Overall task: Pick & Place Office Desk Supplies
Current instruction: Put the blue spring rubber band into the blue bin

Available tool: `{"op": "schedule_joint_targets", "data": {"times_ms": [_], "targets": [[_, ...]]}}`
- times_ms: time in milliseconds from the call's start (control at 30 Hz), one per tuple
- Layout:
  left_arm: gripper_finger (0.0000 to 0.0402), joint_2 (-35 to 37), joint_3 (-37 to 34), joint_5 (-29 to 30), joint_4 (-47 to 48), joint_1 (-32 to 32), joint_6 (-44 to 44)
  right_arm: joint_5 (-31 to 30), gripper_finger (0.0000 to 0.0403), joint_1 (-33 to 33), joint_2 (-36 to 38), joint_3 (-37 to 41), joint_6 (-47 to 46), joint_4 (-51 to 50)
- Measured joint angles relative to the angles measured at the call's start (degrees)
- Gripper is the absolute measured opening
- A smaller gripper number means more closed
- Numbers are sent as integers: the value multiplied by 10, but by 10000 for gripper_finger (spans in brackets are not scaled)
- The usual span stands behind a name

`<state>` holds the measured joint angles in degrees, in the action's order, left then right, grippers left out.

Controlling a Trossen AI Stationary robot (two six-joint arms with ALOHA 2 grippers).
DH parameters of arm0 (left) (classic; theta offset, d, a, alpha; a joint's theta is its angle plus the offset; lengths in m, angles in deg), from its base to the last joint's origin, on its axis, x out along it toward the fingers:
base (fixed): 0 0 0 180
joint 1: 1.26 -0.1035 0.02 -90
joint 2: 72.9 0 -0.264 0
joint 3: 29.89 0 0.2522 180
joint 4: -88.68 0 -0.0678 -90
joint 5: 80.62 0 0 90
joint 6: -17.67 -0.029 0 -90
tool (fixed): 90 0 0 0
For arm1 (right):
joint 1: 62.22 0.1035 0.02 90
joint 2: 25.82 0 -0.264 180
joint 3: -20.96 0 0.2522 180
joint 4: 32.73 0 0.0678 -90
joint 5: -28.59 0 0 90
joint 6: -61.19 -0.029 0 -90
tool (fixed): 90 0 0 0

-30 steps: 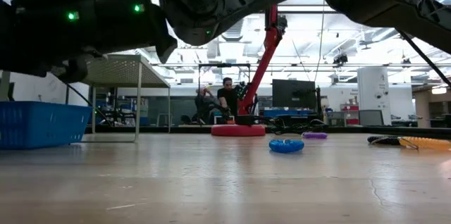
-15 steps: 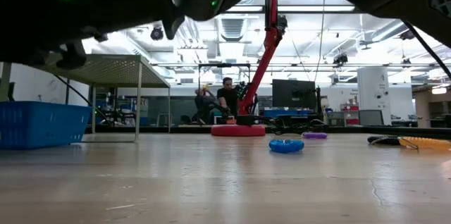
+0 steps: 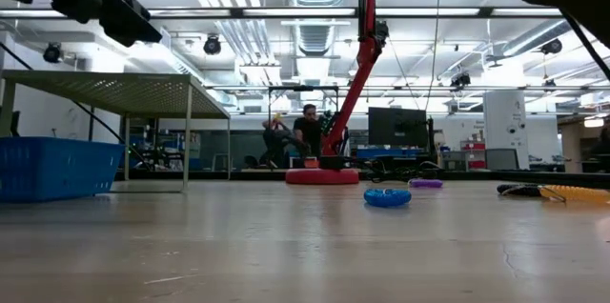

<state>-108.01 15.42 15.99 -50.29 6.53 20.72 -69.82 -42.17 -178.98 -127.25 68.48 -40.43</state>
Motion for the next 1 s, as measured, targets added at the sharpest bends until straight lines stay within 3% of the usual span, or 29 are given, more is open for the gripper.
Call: {"op": "schedule_joint_targets", "data": {"times_ms": [167,467,700,1000], "targets": [[230,0,0,0,0,0,0,6,167,-2,8,2,4,-16],[230,0,0,0,0,0,0,99,166,-35,50,50,11,-28],[230,0,0,0,1,0,0,101,166,-36,126,165,-34,-103],[230,0,0,0,0,0,0,40,166,1,268,382,-125,-110]]}}
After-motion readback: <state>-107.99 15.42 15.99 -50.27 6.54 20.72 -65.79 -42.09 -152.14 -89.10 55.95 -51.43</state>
